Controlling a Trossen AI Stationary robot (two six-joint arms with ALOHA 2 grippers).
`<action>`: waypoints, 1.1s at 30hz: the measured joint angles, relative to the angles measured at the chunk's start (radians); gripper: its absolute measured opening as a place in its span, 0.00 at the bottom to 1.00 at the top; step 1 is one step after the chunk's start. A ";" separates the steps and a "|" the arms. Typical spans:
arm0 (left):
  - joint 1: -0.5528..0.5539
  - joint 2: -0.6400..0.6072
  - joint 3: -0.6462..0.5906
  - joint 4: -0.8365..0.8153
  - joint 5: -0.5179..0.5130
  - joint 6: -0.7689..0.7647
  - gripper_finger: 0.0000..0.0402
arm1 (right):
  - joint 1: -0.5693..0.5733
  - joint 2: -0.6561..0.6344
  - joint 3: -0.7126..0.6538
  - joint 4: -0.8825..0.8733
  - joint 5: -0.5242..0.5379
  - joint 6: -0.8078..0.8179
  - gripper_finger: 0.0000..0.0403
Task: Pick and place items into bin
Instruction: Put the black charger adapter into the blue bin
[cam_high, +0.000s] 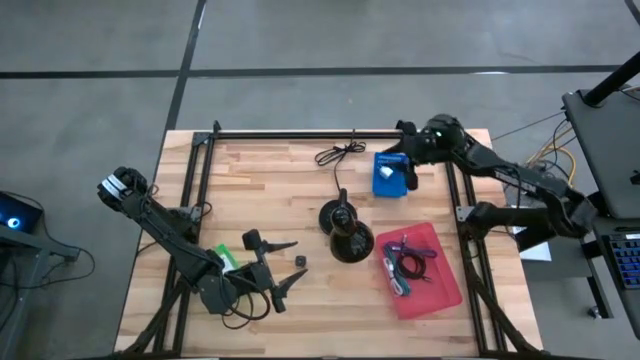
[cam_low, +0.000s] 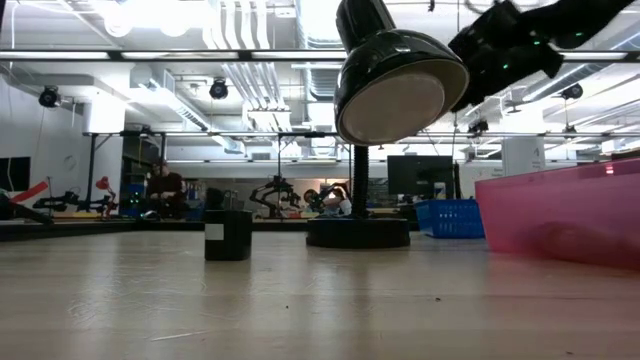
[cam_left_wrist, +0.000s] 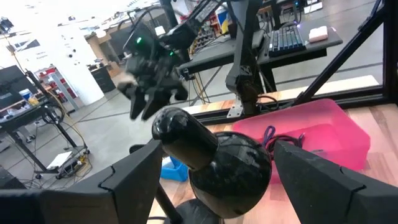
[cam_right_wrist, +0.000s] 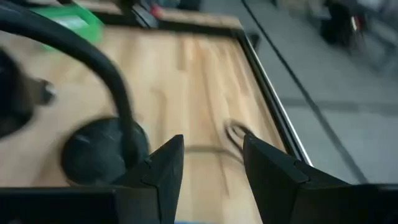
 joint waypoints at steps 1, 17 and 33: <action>0.000 0.000 -0.006 0.005 0.000 0.000 0.72 | 0.003 -0.027 -0.023 0.033 -0.030 0.000 0.38; 0.002 0.000 -0.033 -0.015 0.000 -0.081 0.72 | 0.118 -0.290 -0.578 1.050 -0.185 0.370 0.38; 0.054 0.007 -0.033 -0.255 0.173 -0.339 0.72 | 0.258 -0.272 -0.688 1.263 -0.174 0.410 0.38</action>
